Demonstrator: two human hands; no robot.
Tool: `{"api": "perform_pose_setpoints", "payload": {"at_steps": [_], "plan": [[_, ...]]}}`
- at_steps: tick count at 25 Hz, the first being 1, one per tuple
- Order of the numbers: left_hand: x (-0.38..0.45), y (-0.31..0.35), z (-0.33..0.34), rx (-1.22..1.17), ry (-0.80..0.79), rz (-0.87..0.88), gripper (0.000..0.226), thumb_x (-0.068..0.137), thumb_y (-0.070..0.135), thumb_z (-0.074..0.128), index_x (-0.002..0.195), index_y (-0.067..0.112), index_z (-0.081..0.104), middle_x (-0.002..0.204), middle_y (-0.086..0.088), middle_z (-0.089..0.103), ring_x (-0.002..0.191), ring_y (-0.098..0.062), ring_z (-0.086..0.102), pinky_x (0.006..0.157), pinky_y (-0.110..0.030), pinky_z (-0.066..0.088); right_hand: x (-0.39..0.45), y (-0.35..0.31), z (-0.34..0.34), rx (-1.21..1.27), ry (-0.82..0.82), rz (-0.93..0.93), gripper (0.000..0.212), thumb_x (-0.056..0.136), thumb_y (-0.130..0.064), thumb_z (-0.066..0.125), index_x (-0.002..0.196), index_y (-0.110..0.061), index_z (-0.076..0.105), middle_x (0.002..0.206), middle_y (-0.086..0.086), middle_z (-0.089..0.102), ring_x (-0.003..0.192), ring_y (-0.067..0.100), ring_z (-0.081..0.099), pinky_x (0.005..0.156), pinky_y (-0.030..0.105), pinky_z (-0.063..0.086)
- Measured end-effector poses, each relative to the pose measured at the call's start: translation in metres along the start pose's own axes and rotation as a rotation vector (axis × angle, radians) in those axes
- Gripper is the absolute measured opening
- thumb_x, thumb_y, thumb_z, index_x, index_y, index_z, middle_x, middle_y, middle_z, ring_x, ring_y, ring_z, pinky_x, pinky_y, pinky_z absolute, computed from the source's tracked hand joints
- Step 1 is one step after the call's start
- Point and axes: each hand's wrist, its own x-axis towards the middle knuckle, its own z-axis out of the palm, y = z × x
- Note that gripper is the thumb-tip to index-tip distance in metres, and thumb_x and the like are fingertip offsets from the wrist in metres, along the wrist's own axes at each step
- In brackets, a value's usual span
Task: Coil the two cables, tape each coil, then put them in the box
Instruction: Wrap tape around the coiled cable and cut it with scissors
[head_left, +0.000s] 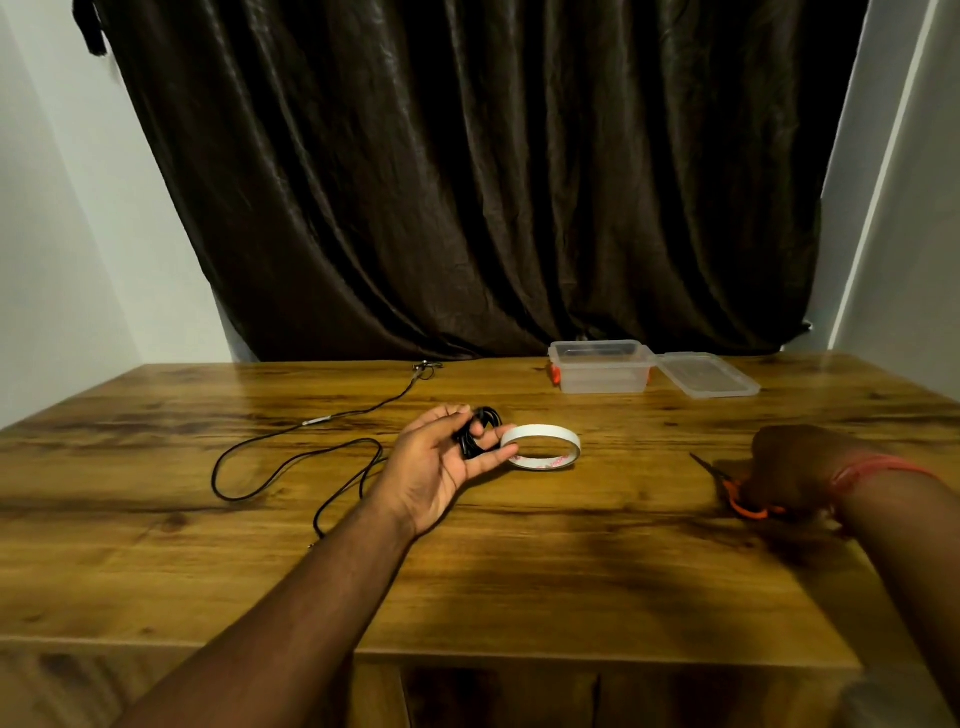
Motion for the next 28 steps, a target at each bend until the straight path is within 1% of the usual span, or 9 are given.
{"api": "perform_pose_setpoints", "payload": {"at_steps": [2,4,7,9,12,16,22,25,28], "plan": [[0.001,0.000,0.000,0.008,-0.008,0.000,0.013,0.100,0.002,0.043,0.091,0.003,0.052,0.079,-0.017,0.054,0.092,-0.038,0.071,0.091,-0.062,0.051,0.005,-0.008,0.008,0.055,0.242,-0.093,0.028,0.092,-0.041,0.059,0.108,-0.019,0.061,0.103,0.002,0.058,0.089,0.015,0.056,0.071,0.027,0.048],[0.000,-0.001,0.000,0.024,-0.026,-0.004,0.012,0.100,0.003,0.043,0.092,0.003,0.051,0.079,-0.017,0.053,0.088,-0.036,0.071,0.092,-0.062,0.050,0.002,-0.029,0.022,0.309,0.423,-0.328,0.023,0.094,-0.042,0.057,0.110,-0.026,0.059,0.112,-0.004,0.054,0.097,0.012,0.053,0.080,0.027,0.046],[-0.001,-0.003,0.001,0.065,-0.051,-0.015,0.013,0.100,0.004,0.043,0.090,0.003,0.051,0.078,-0.016,0.052,0.088,-0.034,0.071,0.092,-0.062,0.051,-0.014,-0.072,0.039,0.666,0.332,-0.673,0.028,0.097,-0.038,0.054,0.125,-0.038,0.056,0.116,-0.017,0.051,0.096,-0.003,0.048,0.075,0.012,0.038],[-0.003,-0.003,0.001,0.090,-0.062,-0.021,0.014,0.100,0.004,0.043,0.089,0.003,0.052,0.077,-0.016,0.052,0.093,-0.036,0.070,0.089,-0.060,0.053,-0.014,-0.092,0.050,0.725,0.337,-0.732,0.023,0.098,-0.032,0.055,0.120,-0.037,0.060,0.110,-0.016,0.056,0.093,-0.002,0.051,0.070,0.013,0.037],[-0.004,-0.002,0.002,0.113,-0.079,-0.032,0.016,0.100,0.004,0.042,0.087,0.003,0.052,0.078,-0.016,0.053,0.100,-0.040,0.069,0.083,-0.058,0.056,-0.012,-0.099,0.058,0.737,0.399,-0.702,0.014,0.095,-0.028,0.059,0.107,-0.031,0.067,0.095,-0.012,0.062,0.086,0.006,0.054,0.065,0.014,0.034],[-0.005,-0.001,0.003,0.156,-0.087,-0.049,0.019,0.102,0.006,0.042,0.087,0.004,0.053,0.081,-0.014,0.057,0.106,-0.040,0.068,0.074,-0.059,0.059,-0.012,-0.076,0.064,0.563,0.480,-0.604,0.018,0.094,-0.032,0.061,0.109,-0.028,0.069,0.102,-0.010,0.059,0.093,0.009,0.054,0.075,0.023,0.039],[-0.006,-0.001,0.003,0.196,-0.078,-0.043,0.019,0.101,0.008,0.043,0.085,0.004,0.053,0.082,-0.015,0.057,0.096,-0.038,0.071,0.063,-0.052,0.061,0.002,-0.052,0.070,0.321,0.570,-0.349,0.019,0.092,-0.030,0.061,0.109,-0.026,0.068,0.105,-0.002,0.059,0.096,0.021,0.059,0.075,0.029,0.043],[-0.007,-0.001,0.003,0.205,-0.074,-0.040,0.021,0.101,0.008,0.042,0.084,0.005,0.053,0.078,-0.012,0.057,0.089,-0.035,0.072,0.061,-0.051,0.061,0.006,-0.053,0.077,0.296,0.574,-0.346,0.013,0.091,-0.029,0.063,0.101,-0.024,0.069,0.105,0.000,0.061,0.094,0.022,0.060,0.072,0.028,0.042],[-0.007,-0.001,0.004,0.221,-0.080,-0.038,0.022,0.101,0.008,0.042,0.083,0.005,0.053,0.075,-0.010,0.058,0.086,-0.033,0.073,0.061,-0.051,0.061,0.007,-0.053,0.079,0.293,0.581,-0.366,0.018,0.092,-0.029,0.063,0.108,-0.022,0.070,0.108,0.002,0.062,0.099,0.023,0.061,0.073,0.026,0.037]]}}
